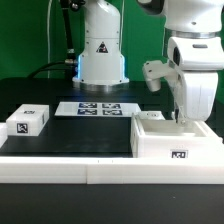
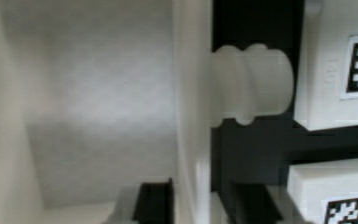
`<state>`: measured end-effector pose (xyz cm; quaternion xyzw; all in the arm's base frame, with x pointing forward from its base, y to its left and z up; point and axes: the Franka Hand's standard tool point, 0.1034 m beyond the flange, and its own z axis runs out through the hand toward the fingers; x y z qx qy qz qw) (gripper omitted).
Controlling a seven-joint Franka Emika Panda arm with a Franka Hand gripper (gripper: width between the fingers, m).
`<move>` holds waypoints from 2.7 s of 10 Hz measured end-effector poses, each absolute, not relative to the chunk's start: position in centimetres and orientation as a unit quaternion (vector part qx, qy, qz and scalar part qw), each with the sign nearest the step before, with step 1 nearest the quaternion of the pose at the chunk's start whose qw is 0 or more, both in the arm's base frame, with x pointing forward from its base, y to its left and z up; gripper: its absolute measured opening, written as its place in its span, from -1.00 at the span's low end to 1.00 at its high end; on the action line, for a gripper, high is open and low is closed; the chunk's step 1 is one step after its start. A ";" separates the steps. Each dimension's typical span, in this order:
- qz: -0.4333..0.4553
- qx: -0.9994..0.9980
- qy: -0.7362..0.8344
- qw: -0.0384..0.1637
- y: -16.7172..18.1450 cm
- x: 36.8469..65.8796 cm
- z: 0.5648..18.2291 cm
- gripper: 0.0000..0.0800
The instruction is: Assemble cabinet
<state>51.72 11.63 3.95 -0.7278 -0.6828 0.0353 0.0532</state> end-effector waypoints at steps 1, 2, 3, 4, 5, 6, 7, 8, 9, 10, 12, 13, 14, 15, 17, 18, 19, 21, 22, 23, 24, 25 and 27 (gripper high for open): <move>0.035 -0.728 -0.683 0.053 11.6 51.7 3.9 -0.38; 0.035 -0.728 -0.683 0.053 11.6 51.7 3.9 0.13; 0.035 -0.728 -0.682 0.053 11.6 51.7 3.9 0.46; 0.036 -0.728 -0.682 0.053 11.6 51.7 3.9 0.46; 0.036 -0.728 -0.682 0.053 11.5 51.7 3.9 0.88; 0.036 -0.728 -0.682 0.053 11.5 51.7 3.9 0.96; 0.036 -0.728 -0.682 0.053 11.5 51.7 3.9 0.96; 0.036 -0.729 -0.682 0.053 11.5 51.6 4.0 0.99; 0.036 -0.731 -0.679 0.050 11.4 51.0 4.5 0.99; 0.035 -0.733 -0.678 0.047 11.5 50.2 5.2 0.99; 0.023 -0.731 -0.681 0.036 11.5 48.8 6.0 0.99; 0.015 -0.731 -0.681 0.032 11.7 47.9 6.1 0.99; 0.011 -0.743 -0.668 0.030 12.3 46.8 6.0 0.99; 0.015 -0.749 -0.661 0.033 13.2 46.0 5.8 0.99; 0.014 -0.748 -0.663 0.032 12.9 46.2 5.8 0.99; 0.015 -0.748 -0.663 0.033 12.9 46.1 5.8 0.99; 0.015 -0.748 -0.663 0.033 12.9 46.1 5.7 0.99; -0.013 -0.745 -0.666 0.030 14.3 44.4 4.8 0.99; -0.014 -0.742 -0.670 0.033 14.8 43.4 4.4 0.99; -0.023 -0.742 -0.669 0.034 15.3 43.1 4.1 0.99; -0.025 -0.743 -0.668 0.037 15.8 42.8 3.6 0.99; -0.024 -0.742 -0.668 0.042 16.1 42.4 2.9 0.99; -0.021 -0.745 -0.665 0.050 16.4 41.7 1.7 0.99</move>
Offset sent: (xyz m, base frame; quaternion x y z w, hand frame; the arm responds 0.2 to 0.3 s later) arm 0.0000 0.0000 0.0000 0.0000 0.0000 0.0000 1.0000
